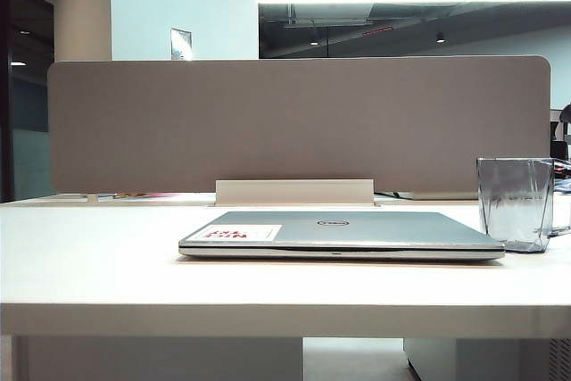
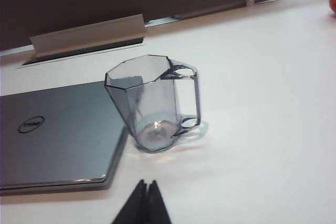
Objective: Pick up the water cup and place it on the right side of the laptop.
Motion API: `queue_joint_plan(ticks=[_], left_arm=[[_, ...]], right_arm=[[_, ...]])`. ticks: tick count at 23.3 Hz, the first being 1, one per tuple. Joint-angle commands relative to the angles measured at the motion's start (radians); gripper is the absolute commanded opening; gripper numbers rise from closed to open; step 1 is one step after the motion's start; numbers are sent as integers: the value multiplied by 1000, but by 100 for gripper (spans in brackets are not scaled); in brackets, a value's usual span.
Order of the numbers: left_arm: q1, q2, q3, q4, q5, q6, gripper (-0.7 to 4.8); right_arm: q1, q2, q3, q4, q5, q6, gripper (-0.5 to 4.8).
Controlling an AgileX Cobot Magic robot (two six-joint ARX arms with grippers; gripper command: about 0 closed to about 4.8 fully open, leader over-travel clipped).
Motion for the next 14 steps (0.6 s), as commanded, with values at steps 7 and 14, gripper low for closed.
queue_joint_plan(ticks=[7, 14], left_arm=[[-1, 1, 2, 193, -3, 4, -6], [-1, 1, 2, 281, 2, 0, -6]], right_arm=[[-1, -2, -6, 44, 100, -34, -8], [-1, -2, -6, 83, 28, -34, -9]])
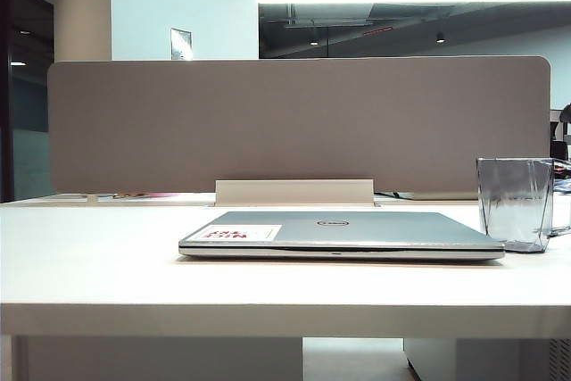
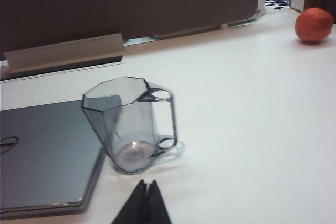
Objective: Pick up the water cup and place it on the right side of the laptop.
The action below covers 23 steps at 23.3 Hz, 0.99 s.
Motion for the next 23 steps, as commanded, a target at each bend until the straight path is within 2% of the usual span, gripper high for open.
queue_joint_plan(ticks=[1, 5, 9, 12, 23], left_arm=[[-1, 1, 3, -16, 3, -1, -6], [-1, 1, 3, -48, 23, 0, -5], [-1, 1, 3, -51, 23, 0, -5], [-1, 1, 3, -52, 23, 0, -5], [-1, 1, 3, -52, 23, 0, -5]], right_arm=[[0, -2, -6, 30, -72, 0, -9], [0, -2, -6, 29, -175, 0, -9], [0, -2, -6, 29, -177, 0, -8], [0, -2, -6, 26, -215, 8, -8], [-2, -2, -6, 26, -211, 4, -8]])
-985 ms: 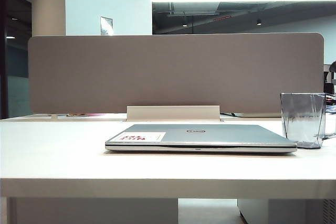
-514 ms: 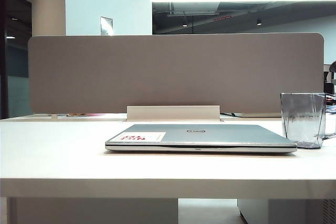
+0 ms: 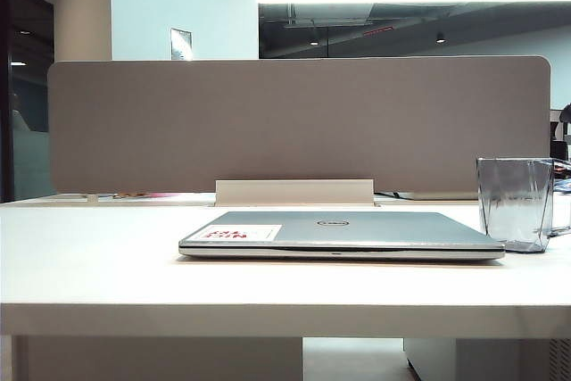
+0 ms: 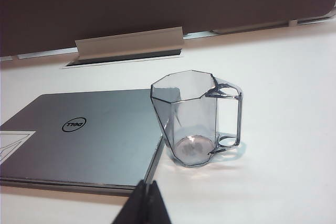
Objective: Pick up the water cup and place it on the right side of the laptop.
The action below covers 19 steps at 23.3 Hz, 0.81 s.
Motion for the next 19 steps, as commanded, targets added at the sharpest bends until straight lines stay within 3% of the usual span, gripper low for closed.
queue_joint_plan(ticks=[1, 5, 7, 11, 19], left_arm=[[-1, 1, 3, 5, 4, 0, -5], [-1, 1, 3, 5, 5, 0, -5], [-1, 1, 3, 3, 5, 0, -5], [-1, 1, 3, 3, 6, 0, -5], [-1, 1, 3, 3, 6, 0, -5]], right_arm=[[-1, -2, -6, 16, -1, 1, -8], [50, -2, -6, 16, 18, -80, -8], [131, -2, -6, 17, 164, -98, -8], [227, -2, -6, 8, 314, -97, -8], [235, -2, -6, -6, 322, -97, -8]])
